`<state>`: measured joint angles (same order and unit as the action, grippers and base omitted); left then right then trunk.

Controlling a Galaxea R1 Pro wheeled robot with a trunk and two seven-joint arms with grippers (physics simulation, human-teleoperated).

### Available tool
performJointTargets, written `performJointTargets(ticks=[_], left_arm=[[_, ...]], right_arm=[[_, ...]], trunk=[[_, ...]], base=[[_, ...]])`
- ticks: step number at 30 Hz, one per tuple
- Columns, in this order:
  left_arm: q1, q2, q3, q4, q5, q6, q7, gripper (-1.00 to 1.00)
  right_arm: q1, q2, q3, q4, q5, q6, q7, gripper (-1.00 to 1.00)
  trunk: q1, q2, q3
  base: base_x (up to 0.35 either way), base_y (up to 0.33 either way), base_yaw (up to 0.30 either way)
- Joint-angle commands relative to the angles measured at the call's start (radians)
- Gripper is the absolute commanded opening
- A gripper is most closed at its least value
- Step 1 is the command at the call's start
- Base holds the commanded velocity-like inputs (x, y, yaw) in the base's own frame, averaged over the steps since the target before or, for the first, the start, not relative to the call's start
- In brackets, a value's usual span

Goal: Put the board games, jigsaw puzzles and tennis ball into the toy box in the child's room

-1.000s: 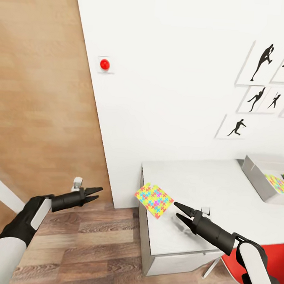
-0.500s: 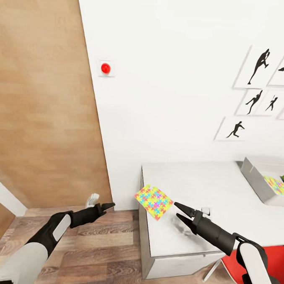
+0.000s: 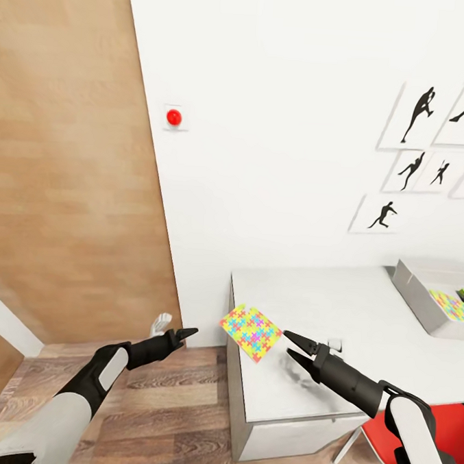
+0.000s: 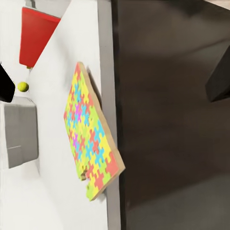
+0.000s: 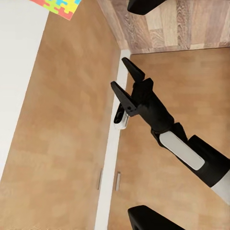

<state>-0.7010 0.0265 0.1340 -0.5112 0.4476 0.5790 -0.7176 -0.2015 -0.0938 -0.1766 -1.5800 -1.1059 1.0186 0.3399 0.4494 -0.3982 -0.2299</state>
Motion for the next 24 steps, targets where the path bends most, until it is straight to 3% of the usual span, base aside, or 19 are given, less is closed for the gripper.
performJointTargets(ticks=[1, 8, 14, 24], left_arm=[[-0.001, -0.001, 0.003, 0.0, 0.003, 0.007, -0.004, 1.0], [-0.002, 0.005, 0.002, -0.003, 0.005, 0.012, -0.045, 1.0], [-0.011, 0.011, 0.002, -0.005, 0.004, 0.026, -0.168, 1.0], [-0.018, 0.024, 0.004, -0.009, 0.004, 0.033, -0.221, 1.0]], right_arm=[[-0.001, 0.001, 0.0, 0.0, 0.01, 0.004, 0.01, 1.0], [-0.001, 0.007, 0.004, 0.0, 0.015, -0.001, 0.009, 1.0], [0.0, 0.012, 0.005, 0.0, 0.019, -0.005, 0.009, 1.0], [0.0, 0.005, 0.003, 0.0, 0.018, -0.001, 0.011, 1.0]], trunk=[[0.001, -0.002, -0.001], [0.001, -0.002, 0.003], [0.001, -0.002, 0.003], [0.001, -0.002, 0.003]], base=[[0.0, 0.0, 0.0], [0.0, 0.0, 0.0], [0.0, 0.0, 0.0], [0.0, 0.0, 0.0]])
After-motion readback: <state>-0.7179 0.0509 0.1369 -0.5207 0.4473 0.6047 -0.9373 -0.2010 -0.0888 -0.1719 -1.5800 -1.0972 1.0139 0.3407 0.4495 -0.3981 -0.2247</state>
